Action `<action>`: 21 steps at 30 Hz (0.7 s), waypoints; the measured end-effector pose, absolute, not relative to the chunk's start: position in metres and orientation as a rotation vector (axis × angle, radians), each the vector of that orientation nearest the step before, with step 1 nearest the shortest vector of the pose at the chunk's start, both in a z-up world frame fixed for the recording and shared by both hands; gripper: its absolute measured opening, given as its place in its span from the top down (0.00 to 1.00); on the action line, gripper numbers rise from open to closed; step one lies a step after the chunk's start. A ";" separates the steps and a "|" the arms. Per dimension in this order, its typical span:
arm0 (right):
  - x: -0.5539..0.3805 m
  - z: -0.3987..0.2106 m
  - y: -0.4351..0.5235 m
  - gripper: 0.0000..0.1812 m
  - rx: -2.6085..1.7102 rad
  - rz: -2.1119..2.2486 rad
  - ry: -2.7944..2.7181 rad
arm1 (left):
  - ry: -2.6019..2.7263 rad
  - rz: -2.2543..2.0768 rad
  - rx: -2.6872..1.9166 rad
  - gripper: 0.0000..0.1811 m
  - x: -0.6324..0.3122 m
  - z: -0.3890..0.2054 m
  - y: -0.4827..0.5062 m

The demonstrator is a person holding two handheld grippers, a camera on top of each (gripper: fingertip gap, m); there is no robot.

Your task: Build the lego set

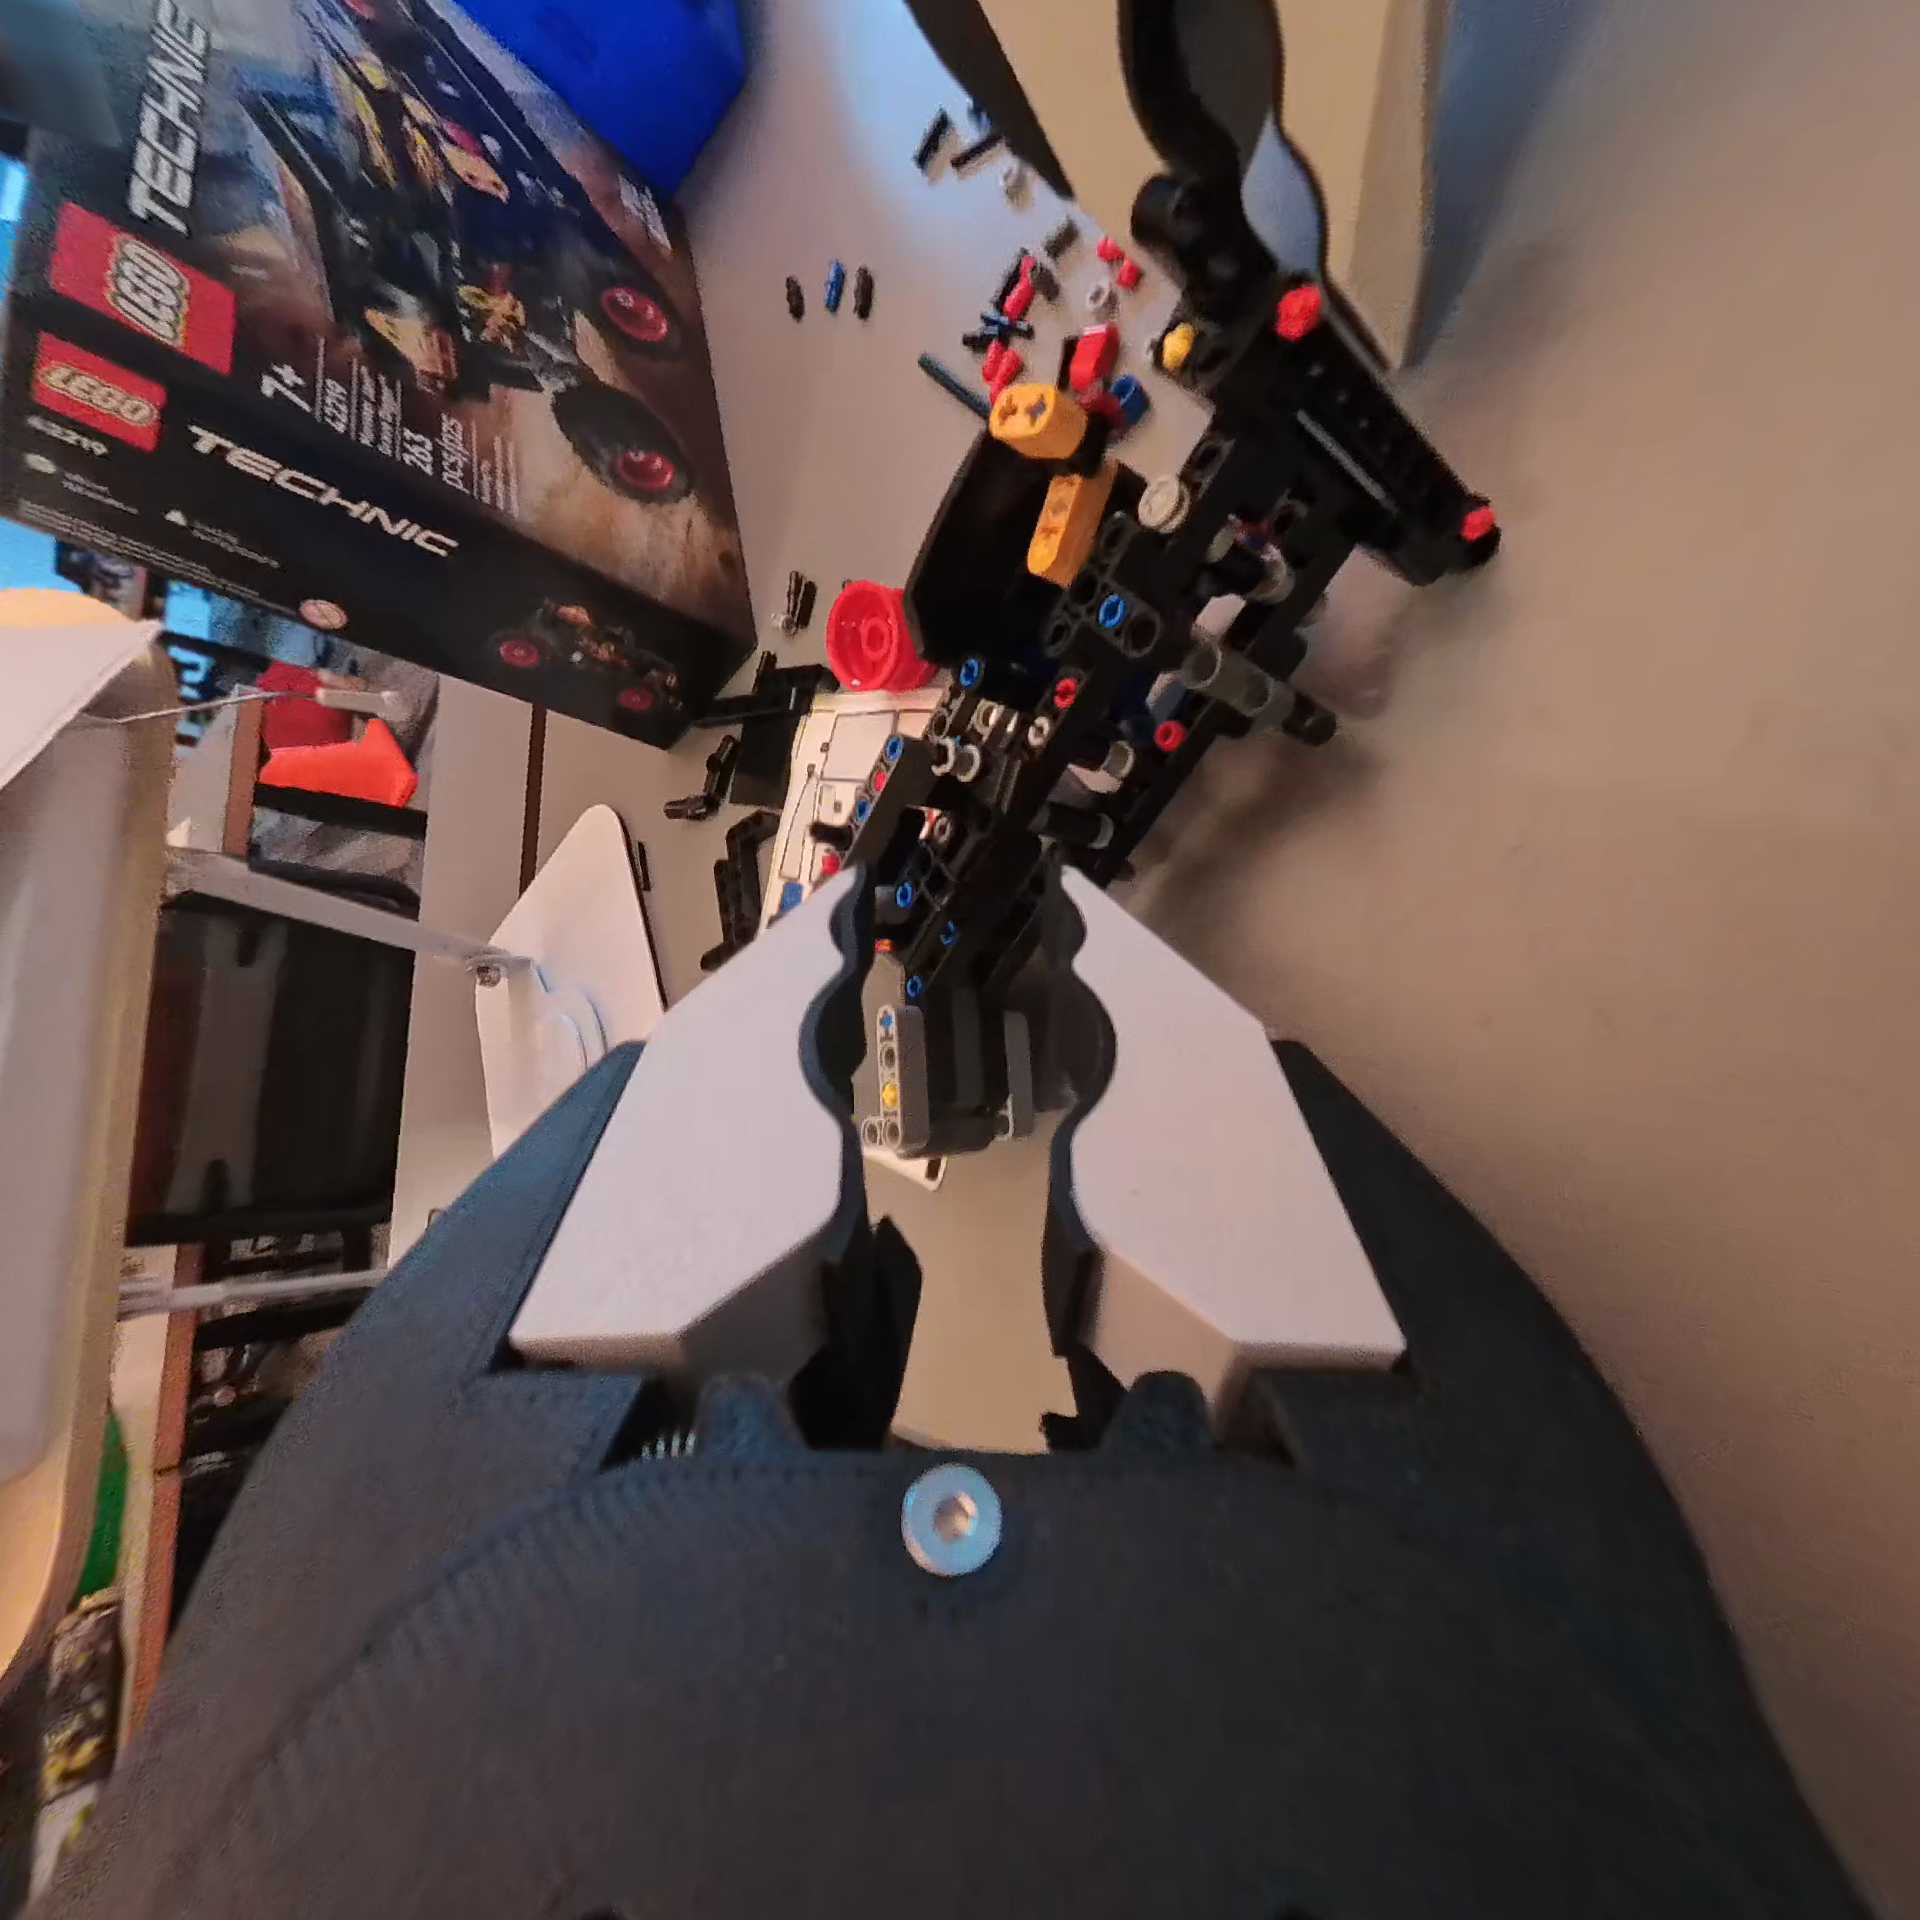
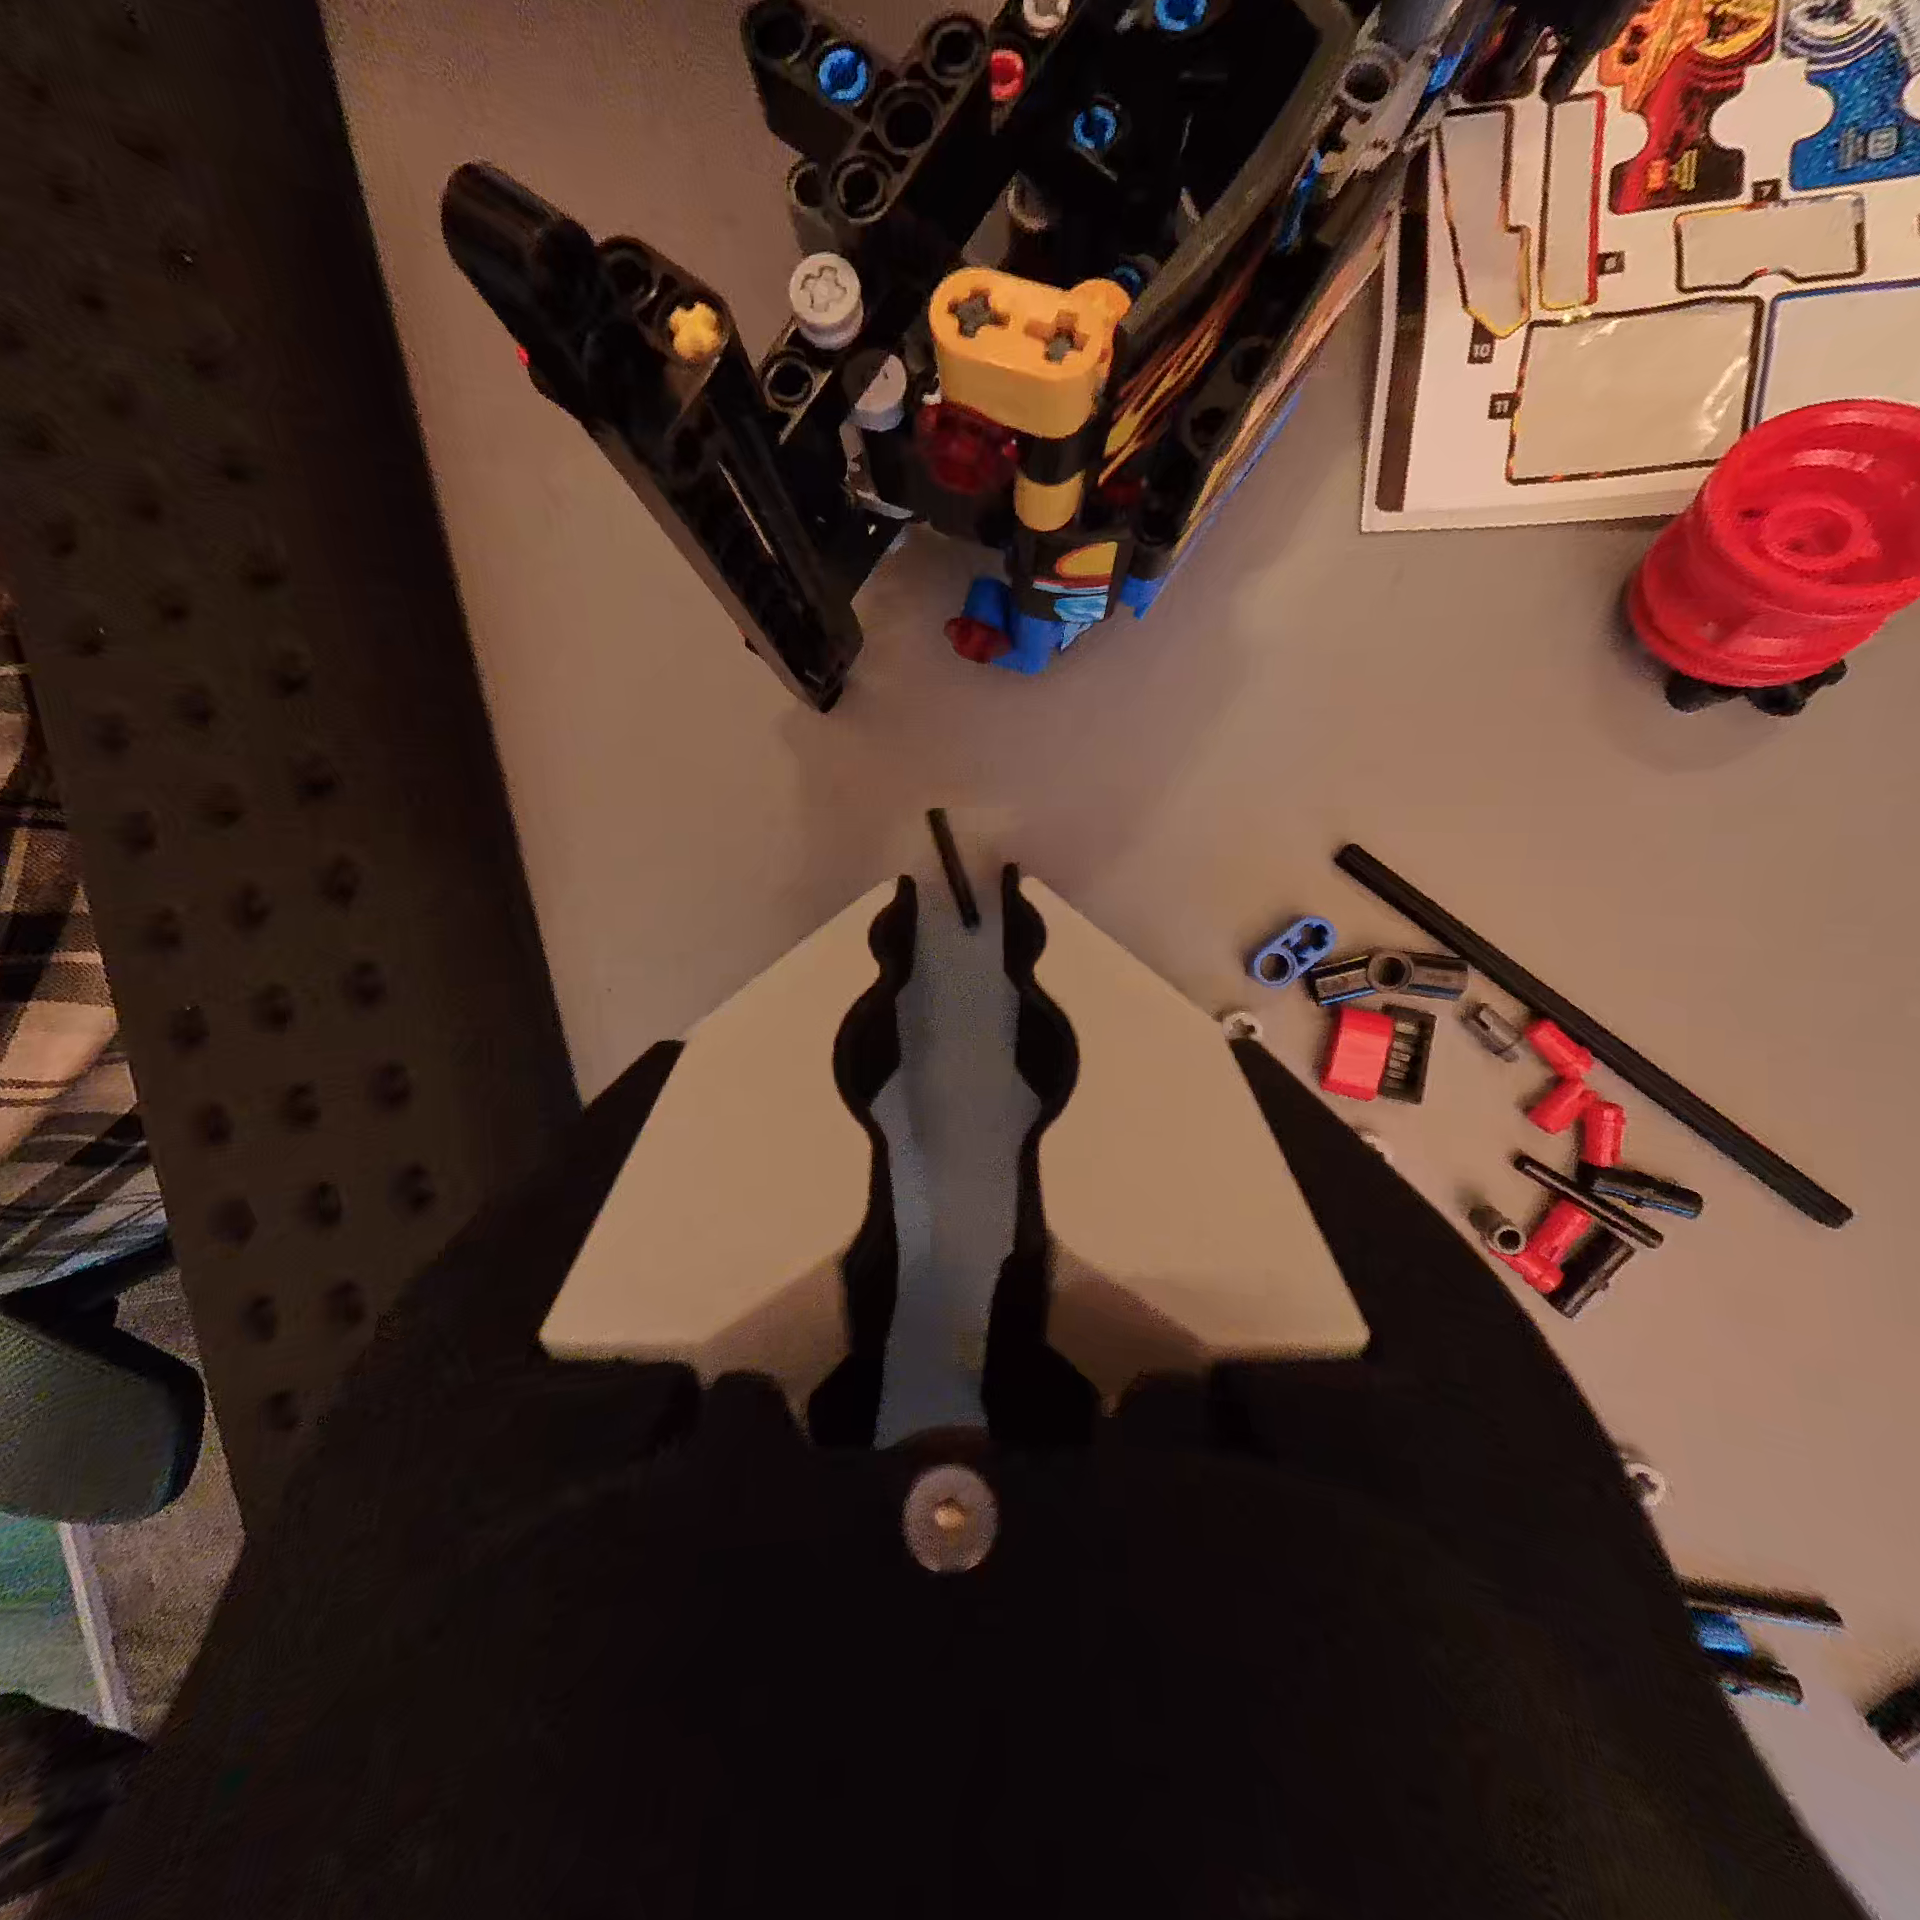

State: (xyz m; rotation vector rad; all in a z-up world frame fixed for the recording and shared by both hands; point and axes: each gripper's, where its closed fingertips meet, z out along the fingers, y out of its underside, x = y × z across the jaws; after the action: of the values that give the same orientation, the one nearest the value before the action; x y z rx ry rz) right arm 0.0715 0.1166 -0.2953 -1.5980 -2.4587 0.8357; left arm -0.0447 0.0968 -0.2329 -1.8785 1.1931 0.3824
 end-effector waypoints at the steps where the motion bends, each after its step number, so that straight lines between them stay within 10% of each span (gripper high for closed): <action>1: 0.072 -0.295 0.117 0.91 -1.599 0.832 -2.454 | 1.194 0.380 -1.883 0.83 -0.046 -0.234 0.097; 21: -0.006 -0.222 0.087 0.92 -1.318 0.681 -2.156 | 1.203 0.295 -1.967 0.91 -0.039 -0.240 0.099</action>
State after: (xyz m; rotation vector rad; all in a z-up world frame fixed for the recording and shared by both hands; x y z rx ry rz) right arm -0.0057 0.0869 -0.2219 -1.3183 -2.1561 0.6812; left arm -0.0389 0.0990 -0.2403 -1.9665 1.2033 0.2950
